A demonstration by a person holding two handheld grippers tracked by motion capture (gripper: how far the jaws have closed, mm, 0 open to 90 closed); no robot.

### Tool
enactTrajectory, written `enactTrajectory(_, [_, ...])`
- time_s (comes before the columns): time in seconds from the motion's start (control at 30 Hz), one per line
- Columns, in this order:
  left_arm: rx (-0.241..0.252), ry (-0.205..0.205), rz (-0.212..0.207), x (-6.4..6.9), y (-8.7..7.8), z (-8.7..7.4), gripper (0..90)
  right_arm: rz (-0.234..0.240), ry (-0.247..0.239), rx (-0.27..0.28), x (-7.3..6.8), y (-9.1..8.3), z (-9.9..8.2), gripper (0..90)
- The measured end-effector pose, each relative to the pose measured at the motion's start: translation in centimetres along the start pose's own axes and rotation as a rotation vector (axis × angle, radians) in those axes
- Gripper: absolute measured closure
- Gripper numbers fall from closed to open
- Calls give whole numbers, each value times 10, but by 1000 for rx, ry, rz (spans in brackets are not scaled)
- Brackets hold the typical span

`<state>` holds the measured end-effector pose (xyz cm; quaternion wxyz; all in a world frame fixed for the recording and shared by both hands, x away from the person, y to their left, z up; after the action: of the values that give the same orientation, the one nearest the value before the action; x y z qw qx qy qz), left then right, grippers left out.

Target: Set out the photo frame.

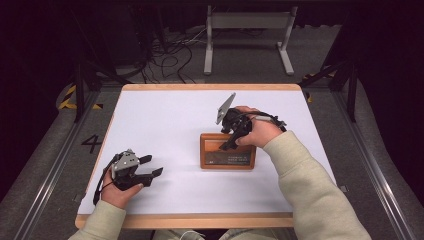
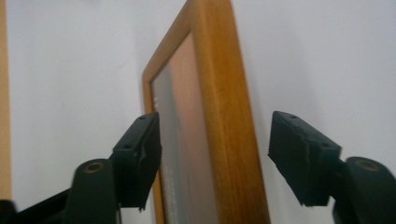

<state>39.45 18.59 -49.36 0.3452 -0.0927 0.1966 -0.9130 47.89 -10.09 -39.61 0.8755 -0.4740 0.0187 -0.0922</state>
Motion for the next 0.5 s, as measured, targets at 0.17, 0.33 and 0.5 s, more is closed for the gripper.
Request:
enactTrajectory(0.17, [4,-4,2,0,0,0,351,-33,19,50,2,-8,0,277])
enactTrajectory(0.33, [2,-7,-5,2,-1,0,350,-80,67,109,-3,-26,-6,240])
enactTrajectory(0.5, [7,-9,-10,3,-2,2,345,-118,117,128,-9,-47,-23,202])
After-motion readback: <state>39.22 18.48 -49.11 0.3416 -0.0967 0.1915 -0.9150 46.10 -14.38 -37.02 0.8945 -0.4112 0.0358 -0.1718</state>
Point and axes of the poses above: each handheld gripper's, and its own axes: y roughly forward along the jaws, z roughly out of its top, x roughly to its right, the point moved 6 cm from there along y, roughly forward along the jaws, and after that the axes turned 8 degrees about x, right-handed, at the moved point
